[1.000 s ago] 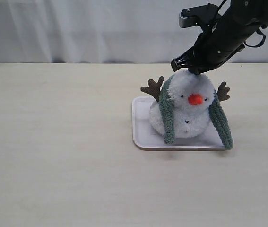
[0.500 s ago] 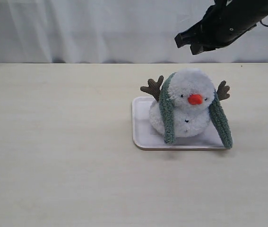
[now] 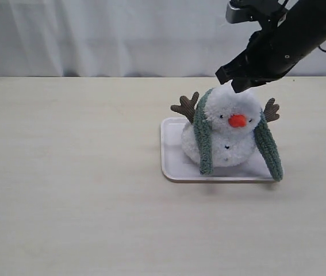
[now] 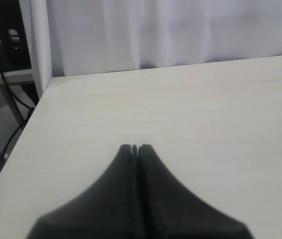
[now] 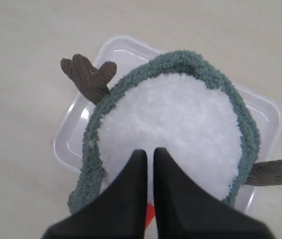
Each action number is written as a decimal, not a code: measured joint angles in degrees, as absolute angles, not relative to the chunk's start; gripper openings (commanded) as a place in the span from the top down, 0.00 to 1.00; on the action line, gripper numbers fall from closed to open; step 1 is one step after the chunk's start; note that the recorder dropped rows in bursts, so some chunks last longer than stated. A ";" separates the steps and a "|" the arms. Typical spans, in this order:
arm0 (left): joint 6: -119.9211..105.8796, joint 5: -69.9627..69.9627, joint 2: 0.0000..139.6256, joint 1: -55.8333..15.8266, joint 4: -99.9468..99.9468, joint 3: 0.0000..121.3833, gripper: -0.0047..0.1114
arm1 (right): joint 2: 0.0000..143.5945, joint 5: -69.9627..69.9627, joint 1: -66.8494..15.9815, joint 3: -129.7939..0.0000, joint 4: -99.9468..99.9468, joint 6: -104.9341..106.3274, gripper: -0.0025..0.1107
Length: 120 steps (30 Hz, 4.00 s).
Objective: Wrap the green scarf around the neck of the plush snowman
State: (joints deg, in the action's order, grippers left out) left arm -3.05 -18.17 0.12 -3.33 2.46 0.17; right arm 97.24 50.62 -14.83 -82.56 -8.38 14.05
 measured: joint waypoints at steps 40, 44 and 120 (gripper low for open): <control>-3.05 -18.17 0.12 -3.33 2.46 0.17 0.96 | 92.82 47.92 -14.83 -64.50 15.30 -0.52 0.46; -3.05 -18.17 0.12 -3.33 2.46 0.17 0.96 | 97.92 47.75 -14.83 -64.50 14.20 0.76 0.46; -3.05 -18.17 0.12 -3.33 2.46 0.17 0.96 | 85.61 65.60 -14.83 -66.02 -30.79 21.58 0.61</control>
State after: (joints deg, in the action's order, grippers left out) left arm -3.05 -18.17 0.12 -3.33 2.46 0.17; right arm 85.61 65.60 -14.83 -66.02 -30.79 21.58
